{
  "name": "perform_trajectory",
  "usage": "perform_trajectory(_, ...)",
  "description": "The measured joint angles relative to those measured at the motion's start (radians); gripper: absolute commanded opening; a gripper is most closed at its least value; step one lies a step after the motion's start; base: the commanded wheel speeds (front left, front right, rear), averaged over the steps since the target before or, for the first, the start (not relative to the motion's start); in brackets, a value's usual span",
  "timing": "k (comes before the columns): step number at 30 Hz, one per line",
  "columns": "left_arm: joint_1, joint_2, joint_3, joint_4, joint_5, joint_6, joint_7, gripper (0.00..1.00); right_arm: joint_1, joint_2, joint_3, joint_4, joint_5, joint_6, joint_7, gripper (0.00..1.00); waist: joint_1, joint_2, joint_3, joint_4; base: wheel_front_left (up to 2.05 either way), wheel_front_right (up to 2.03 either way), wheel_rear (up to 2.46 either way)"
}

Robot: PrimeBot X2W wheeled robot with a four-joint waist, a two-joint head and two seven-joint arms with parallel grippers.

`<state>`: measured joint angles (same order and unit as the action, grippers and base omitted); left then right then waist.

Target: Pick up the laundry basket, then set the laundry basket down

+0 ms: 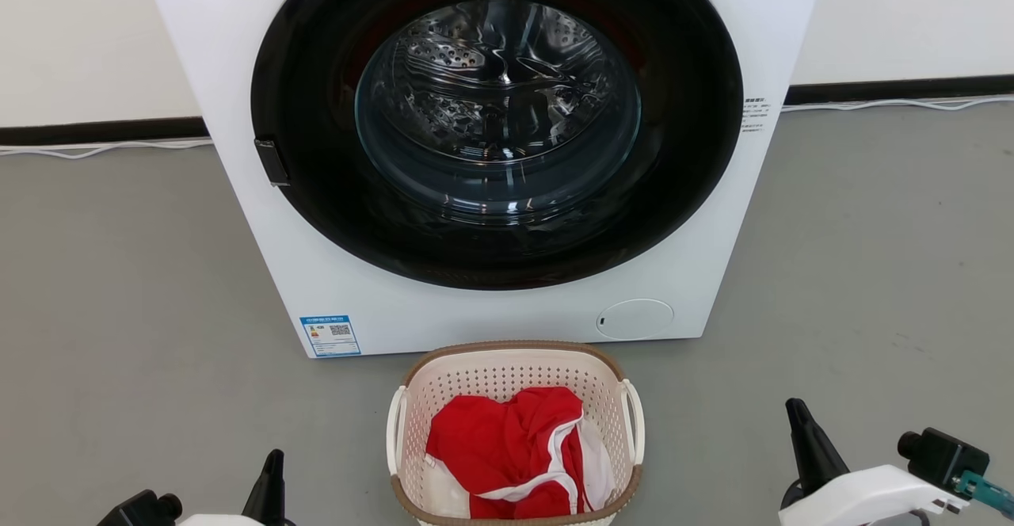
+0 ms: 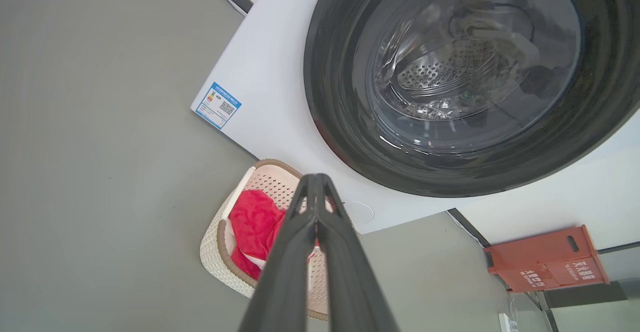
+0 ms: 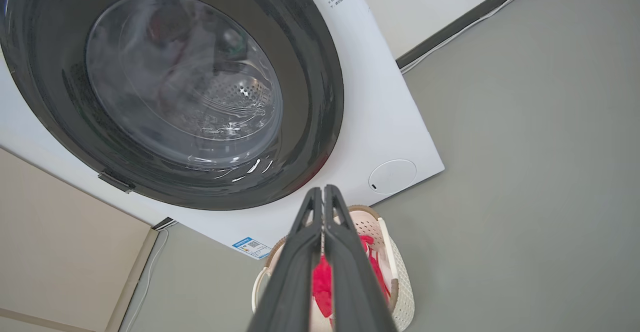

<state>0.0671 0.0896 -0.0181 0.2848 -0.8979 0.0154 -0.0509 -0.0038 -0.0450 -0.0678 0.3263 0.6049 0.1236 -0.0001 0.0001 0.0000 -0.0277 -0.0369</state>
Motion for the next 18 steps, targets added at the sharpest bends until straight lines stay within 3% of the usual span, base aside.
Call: perform_trajectory(18, -0.029, -0.014, 0.022, -0.002, -0.165, -0.034, 0.041, 0.0, -0.005, 0.0, -0.019, -0.014, 0.229, 0.0, 0.027, 0.0, -0.0001, 0.0, 0.007, 0.009, 0.0, 0.0, 0.0)
